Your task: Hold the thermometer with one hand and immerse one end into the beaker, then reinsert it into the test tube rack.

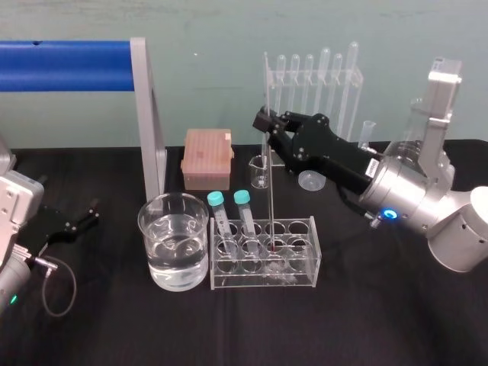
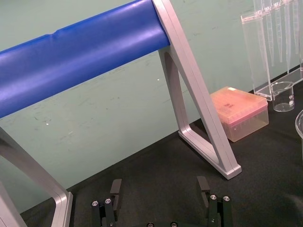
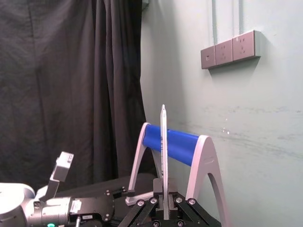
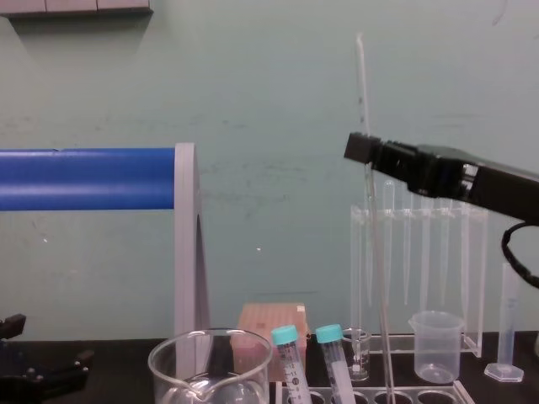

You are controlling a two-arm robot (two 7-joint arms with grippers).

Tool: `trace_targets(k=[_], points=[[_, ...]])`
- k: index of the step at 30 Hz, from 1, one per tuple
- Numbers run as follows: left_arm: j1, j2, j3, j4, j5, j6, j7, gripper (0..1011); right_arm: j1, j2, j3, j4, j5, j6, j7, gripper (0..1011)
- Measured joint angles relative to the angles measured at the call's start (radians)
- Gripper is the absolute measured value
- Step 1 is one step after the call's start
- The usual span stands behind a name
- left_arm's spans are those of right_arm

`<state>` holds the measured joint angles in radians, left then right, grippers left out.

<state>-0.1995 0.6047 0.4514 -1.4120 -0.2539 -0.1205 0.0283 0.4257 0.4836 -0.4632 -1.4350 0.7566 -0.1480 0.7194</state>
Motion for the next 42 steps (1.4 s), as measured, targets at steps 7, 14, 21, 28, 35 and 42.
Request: trace_targets(k=[7,14,21,28,35,42], points=[[0.000,0.000,0.000,0.000,0.000,0.000,0.000,1008,0.020,-0.020,-0.025,0.056,-0.045,-0.003,0.011,56],[0.000,0.000,0.000,0.000,0.000,0.000,0.000,1008,0.030,-0.038,-0.037,0.099,-0.066,0.017,0.010,56],[0.000,0.000,0.000,0.000,0.000,0.000,0.000,1008,0.037,-0.049,-0.042,0.124,-0.079,0.028,0.010,56],[0.000,0.000,0.000,0.000,0.000,0.000,0.000,1008,0.045,-0.050,-0.052,0.135,-0.101,0.031,0.014,56],[0.000,0.000,0.000,0.000,0.000,0.000,0.000,1008,0.044,-0.049,-0.051,0.135,-0.100,0.032,0.014,55],[0.000,0.000,0.000,0.000,0.000,0.000,0.000,1008,0.043,-0.049,-0.050,0.134,-0.098,0.032,0.014,92]])
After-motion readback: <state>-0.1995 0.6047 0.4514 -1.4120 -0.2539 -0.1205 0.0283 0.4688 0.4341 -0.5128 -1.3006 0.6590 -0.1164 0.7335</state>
